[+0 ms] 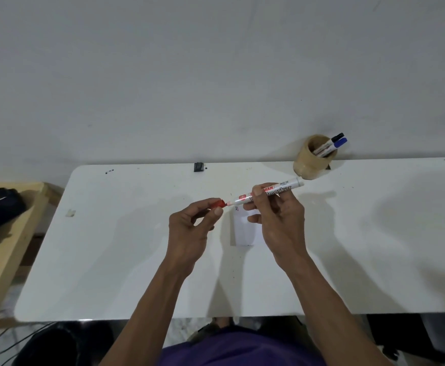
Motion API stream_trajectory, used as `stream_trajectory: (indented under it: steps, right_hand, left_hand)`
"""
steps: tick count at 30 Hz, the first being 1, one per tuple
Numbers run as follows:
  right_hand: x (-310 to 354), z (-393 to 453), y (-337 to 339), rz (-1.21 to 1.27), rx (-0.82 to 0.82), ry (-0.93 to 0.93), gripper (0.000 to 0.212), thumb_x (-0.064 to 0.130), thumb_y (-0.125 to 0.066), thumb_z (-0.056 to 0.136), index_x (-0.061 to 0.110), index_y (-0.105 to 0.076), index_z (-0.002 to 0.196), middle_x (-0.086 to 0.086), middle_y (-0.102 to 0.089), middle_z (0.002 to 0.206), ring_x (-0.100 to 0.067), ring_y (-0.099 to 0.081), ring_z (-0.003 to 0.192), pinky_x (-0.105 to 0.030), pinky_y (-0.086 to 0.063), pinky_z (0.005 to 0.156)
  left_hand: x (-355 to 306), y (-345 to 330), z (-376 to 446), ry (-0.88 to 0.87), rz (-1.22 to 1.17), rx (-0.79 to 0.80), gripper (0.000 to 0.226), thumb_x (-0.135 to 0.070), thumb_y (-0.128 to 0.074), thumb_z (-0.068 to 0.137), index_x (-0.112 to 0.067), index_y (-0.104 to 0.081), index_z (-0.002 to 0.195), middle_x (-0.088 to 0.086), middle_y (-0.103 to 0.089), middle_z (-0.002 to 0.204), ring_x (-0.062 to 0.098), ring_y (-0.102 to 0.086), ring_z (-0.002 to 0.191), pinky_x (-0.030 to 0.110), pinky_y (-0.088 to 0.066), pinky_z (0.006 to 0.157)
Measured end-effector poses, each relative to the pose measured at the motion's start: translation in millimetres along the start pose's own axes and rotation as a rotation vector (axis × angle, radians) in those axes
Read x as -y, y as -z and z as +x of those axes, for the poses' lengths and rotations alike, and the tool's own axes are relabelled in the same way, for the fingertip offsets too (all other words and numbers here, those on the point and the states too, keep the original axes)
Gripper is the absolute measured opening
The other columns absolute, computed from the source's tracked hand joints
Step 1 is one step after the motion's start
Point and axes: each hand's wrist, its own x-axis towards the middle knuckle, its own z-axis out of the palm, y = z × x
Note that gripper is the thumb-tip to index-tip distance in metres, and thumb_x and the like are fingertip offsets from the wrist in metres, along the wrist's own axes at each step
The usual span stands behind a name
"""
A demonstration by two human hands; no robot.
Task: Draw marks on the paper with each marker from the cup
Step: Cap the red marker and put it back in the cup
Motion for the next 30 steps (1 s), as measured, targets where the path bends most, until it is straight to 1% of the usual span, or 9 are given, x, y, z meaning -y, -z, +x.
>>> stream_trajectory:
  steps: [4, 9, 12, 15, 21, 25, 27, 29, 30]
  right_hand:
    - [0.7, -2.6, 2.2, 0.001, -0.012, -0.005, 0.014, 0.022, -0.063, 0.099, 0.008, -0.064, 0.100, 0.000, -0.081, 0.088, -0.014, -0.075, 0.078, -0.031, -0.061, 0.065]
    - [-1.7, -6.0, 6.1, -0.037, -0.005, -0.015, 0.016, 0.023, -0.064, 0.099, 0.006, -0.064, 0.100, -0.002, -0.080, 0.089, -0.014, -0.075, 0.078, -0.030, -0.061, 0.065]
    - [-3.1, -8.6, 9.5, -0.043, -0.006, -0.022, 0.016, 0.023, -0.066, 0.099, 0.007, -0.065, 0.100, -0.001, -0.080, 0.088, -0.013, -0.075, 0.078, -0.028, -0.060, 0.064]
    - [-3.6, -11.4, 12.7, -0.034, -0.016, -0.025, 0.016, 0.023, -0.067, 0.098, 0.007, -0.065, 0.100, -0.002, -0.080, 0.088, -0.014, -0.075, 0.079, -0.027, -0.060, 0.064]
    - [-5.9, -17.2, 16.1, 0.023, -0.039, -0.066, 0.019, 0.022, -0.067, 0.097, 0.003, -0.066, 0.102, -0.003, -0.080, 0.091, -0.016, -0.076, 0.081, -0.029, -0.060, 0.065]
    - [-3.7, -16.6, 29.8, 0.134, -0.041, -0.174, 0.013, 0.019, -0.074, 0.091, 0.009, -0.072, 0.099, -0.008, -0.078, 0.094, -0.021, -0.074, 0.083, -0.031, -0.057, 0.065]
    - [1.9, -12.6, 43.0, 0.223, -0.074, -0.192, 0.013, 0.017, -0.076, 0.088, 0.011, -0.071, 0.098, -0.008, -0.075, 0.092, -0.021, -0.073, 0.080, -0.032, -0.055, 0.064]
    - [9.3, -5.5, 60.9, 0.185, -0.090, -0.147, 0.011, 0.013, -0.079, 0.084, 0.013, -0.069, 0.090, -0.008, -0.074, 0.085, -0.022, -0.072, 0.078, -0.033, -0.055, 0.063]
    - [13.5, -1.4, 70.8, 0.084, -0.069, -0.108, 0.012, 0.012, -0.081, 0.082, 0.013, -0.069, 0.085, -0.009, -0.074, 0.082, -0.022, -0.071, 0.077, -0.034, -0.056, 0.063]
  left_hand:
    - [0.0, 0.2, -3.2, -0.003, 0.023, 0.025, 0.019, -0.014, -0.074, 0.088, -0.031, -0.079, 0.094, -0.006, -0.079, 0.097, 0.005, -0.067, 0.086, 0.035, -0.057, 0.078]
    - [-1.2, -7.1, -5.8, -0.013, 0.041, 0.077, 0.021, -0.015, -0.076, 0.086, -0.034, -0.080, 0.093, -0.006, -0.079, 0.094, 0.008, -0.068, 0.087, 0.041, -0.058, 0.085]
    - [-2.6, -11.5, -7.6, -0.017, 0.048, 0.102, 0.019, -0.015, -0.076, 0.086, -0.033, -0.079, 0.093, -0.008, -0.079, 0.092, 0.008, -0.068, 0.086, 0.045, -0.058, 0.086]
    - [-3.6, -13.6, -9.6, -0.006, 0.050, 0.127, 0.015, -0.015, -0.075, 0.087, -0.027, -0.080, 0.096, -0.005, -0.079, 0.090, 0.010, -0.065, 0.081, 0.047, -0.059, 0.085]
    - [-7.2, -15.9, -8.7, -0.037, 0.068, 0.172, 0.014, -0.012, -0.074, 0.089, -0.025, -0.079, 0.094, -0.007, -0.078, 0.086, 0.012, -0.065, 0.080, 0.043, -0.059, 0.082]
    - [-7.7, -16.4, -4.5, -0.028, 0.103, 0.219, 0.013, -0.014, -0.073, 0.089, -0.025, -0.078, 0.092, -0.010, -0.078, 0.085, 0.007, -0.065, 0.079, 0.040, -0.058, 0.081]
    - [-7.9, -17.1, 0.2, -0.034, 0.139, 0.253, 0.010, -0.015, -0.072, 0.090, -0.022, -0.078, 0.095, -0.011, -0.077, 0.087, 0.006, -0.064, 0.080, 0.041, -0.057, 0.082]
    - [-9.7, -19.9, 5.8, -0.045, 0.166, 0.289, 0.010, -0.017, -0.071, 0.092, -0.021, -0.078, 0.097, -0.008, -0.077, 0.091, 0.007, -0.065, 0.083, 0.041, -0.057, 0.082]
    - [-11.7, -22.7, 8.8, -0.047, 0.165, 0.301, 0.009, -0.017, -0.071, 0.092, -0.020, -0.078, 0.098, -0.006, -0.077, 0.092, 0.009, -0.065, 0.084, 0.040, -0.056, 0.080]
